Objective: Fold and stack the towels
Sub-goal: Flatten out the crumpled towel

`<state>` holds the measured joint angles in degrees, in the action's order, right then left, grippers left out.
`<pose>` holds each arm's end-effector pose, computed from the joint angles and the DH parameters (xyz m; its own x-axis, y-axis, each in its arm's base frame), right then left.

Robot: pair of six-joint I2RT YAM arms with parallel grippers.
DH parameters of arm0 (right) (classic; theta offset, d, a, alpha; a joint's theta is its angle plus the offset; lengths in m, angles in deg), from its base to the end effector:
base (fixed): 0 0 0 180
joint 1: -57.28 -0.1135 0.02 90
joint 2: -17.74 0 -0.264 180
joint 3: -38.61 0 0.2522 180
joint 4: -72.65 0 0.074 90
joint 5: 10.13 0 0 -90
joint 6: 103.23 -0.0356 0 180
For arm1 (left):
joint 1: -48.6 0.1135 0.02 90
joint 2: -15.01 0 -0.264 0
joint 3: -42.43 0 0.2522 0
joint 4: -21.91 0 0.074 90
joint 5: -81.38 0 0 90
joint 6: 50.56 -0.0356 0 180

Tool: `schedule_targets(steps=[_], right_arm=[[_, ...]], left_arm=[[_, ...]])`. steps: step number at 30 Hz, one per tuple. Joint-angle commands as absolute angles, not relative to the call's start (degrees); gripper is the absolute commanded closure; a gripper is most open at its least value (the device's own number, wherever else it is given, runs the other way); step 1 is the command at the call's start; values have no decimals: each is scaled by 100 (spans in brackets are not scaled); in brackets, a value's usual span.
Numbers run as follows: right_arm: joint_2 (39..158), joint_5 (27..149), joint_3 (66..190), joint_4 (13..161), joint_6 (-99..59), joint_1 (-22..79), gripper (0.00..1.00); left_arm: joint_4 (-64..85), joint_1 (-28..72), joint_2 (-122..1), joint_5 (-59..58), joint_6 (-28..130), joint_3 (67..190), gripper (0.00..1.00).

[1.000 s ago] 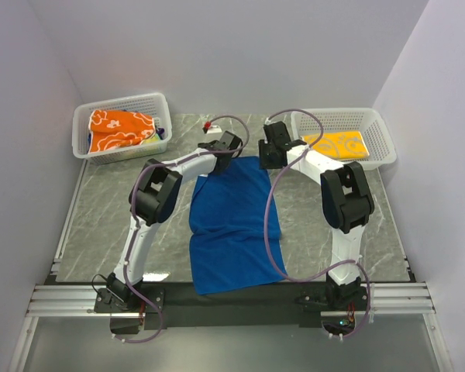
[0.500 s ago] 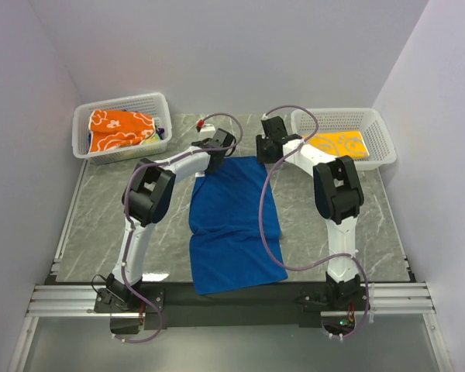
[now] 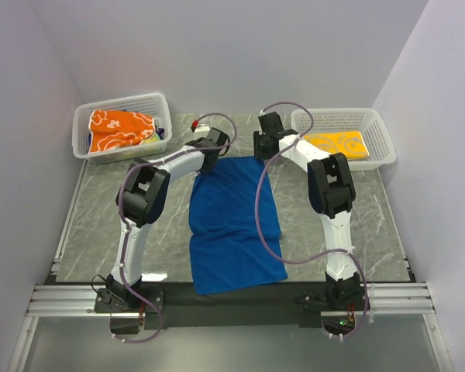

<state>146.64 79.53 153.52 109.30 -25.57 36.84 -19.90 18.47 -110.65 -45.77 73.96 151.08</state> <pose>0.4686 0.1744 0.1732 -0.7816 -0.0632 -0.6205 -0.1829 0.9744 0.1311 0.4156 -0.2164 0.1666 -0.6832 -0.1258 -0.7194 -0.3125 0.9407 0.1323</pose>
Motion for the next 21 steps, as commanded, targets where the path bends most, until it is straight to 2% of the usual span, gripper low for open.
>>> schedule_targets(steps=[1, 7, 10, 16, 18, 19, 21], right_arm=[[14843, 7969, 15679, 11110, -2606, 3777, 57], [14949, 8224, 15688, 11084, -2615, 3803, 57], [15002, 8312, 15758, 11119, -2606, 3821, 58], [14984, 8444, 15741, 11084, -2571, 3821, 63], [14931, 8462, 15775, 11075, -2527, 3821, 67], [14905, 8444, 15802, 11084, -2510, 3830, 76], [14887, 8418, 15863, 11067, -2466, 3821, 81]], left_arm=[[-1857, 1899, -10672, -4501, 7284, 15058, 62], [-1734, 2004, -10628, -4396, 7213, 14927, 68], [-1690, 2109, -10645, -4281, 7204, 14874, 75], [-1610, 2268, -10707, -4166, 7213, 14742, 83], [-1575, 2320, -10663, -4193, 7178, 14707, 86], [-1549, 2338, -10619, -4176, 7161, 14689, 87], [-1427, 2417, -10558, -4106, 7073, 14637, 88]])
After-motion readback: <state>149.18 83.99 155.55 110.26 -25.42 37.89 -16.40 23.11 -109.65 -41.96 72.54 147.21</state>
